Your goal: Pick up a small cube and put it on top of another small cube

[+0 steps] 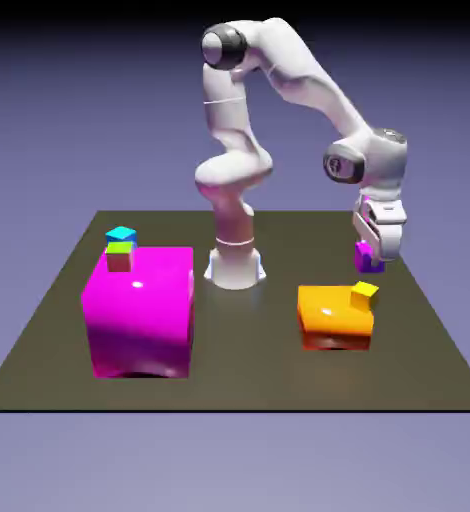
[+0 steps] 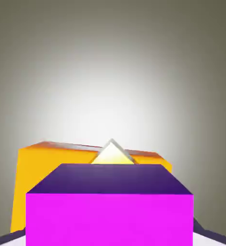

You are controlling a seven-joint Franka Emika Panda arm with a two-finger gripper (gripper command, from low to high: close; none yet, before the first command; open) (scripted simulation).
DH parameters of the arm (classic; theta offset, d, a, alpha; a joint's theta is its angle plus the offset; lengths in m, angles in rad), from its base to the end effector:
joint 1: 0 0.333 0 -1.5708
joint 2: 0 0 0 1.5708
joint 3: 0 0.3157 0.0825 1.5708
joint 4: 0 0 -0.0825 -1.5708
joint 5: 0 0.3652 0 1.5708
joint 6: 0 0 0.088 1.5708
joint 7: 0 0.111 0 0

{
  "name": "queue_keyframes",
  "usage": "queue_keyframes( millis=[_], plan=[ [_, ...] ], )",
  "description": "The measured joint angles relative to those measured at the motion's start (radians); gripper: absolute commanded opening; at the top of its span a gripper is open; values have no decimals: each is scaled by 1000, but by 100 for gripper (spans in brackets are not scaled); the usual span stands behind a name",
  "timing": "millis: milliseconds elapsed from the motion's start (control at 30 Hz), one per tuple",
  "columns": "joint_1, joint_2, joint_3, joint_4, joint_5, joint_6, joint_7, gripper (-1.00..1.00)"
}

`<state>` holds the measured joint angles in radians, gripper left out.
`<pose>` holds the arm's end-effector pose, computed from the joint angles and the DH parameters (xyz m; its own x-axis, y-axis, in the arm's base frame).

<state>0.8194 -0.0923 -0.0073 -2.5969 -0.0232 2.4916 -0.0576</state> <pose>0.2910 0.3072 0.2983 0.6307 0.7759 -0.0139 0.7760 -0.6306 0.0123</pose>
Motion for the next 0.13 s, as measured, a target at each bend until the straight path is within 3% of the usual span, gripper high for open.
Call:
queue_keyframes(
  millis=[33, 133],
  plan=[
    [0, 24, 0, -9, -1, 33, 1, 100],
    [0, -7, 0, 3, -1, -9, 1, 100]
  ],
)
